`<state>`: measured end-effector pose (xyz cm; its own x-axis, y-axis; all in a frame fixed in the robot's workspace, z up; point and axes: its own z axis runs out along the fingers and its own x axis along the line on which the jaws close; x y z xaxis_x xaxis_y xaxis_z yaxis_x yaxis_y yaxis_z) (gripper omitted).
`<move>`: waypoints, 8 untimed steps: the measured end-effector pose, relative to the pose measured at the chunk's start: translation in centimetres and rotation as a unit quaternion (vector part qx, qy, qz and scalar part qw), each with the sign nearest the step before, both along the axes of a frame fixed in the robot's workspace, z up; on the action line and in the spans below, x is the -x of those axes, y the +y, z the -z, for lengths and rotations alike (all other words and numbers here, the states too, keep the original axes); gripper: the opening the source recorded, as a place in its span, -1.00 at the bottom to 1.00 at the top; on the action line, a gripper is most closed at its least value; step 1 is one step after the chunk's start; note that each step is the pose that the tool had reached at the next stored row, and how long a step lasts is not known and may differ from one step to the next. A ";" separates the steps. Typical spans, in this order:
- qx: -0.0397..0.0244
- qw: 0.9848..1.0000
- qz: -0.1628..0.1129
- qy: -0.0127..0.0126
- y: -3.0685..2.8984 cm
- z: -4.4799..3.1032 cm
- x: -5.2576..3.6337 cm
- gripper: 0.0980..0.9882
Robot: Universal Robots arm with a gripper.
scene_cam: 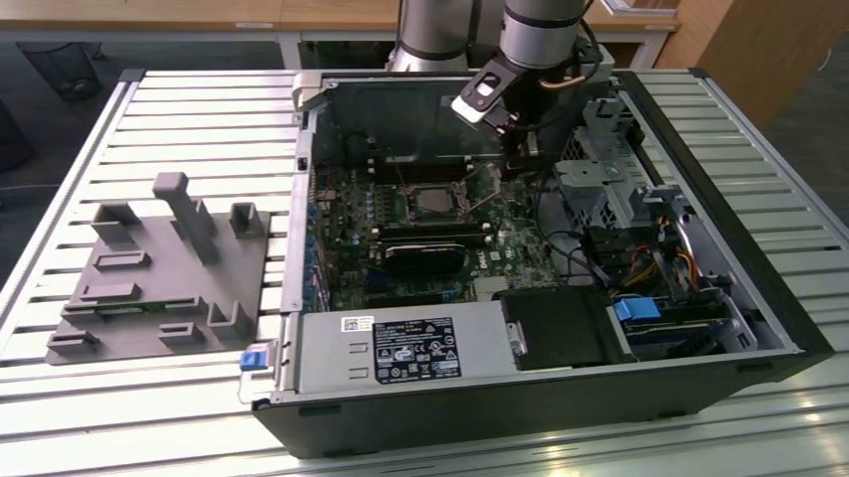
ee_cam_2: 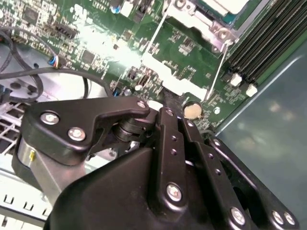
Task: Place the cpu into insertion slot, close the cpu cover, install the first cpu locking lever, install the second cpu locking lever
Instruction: 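Close the cpu cover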
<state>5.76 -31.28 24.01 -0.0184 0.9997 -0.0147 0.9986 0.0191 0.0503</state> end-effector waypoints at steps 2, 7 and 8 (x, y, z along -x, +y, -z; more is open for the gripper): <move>0.000 1.000 0.000 0.000 0.00 0.02 0.27 -0.98; 0.000 1.000 0.000 0.000 0.00 0.04 0.73 -0.98; 0.000 1.000 0.000 0.000 0.00 0.04 0.73 -0.98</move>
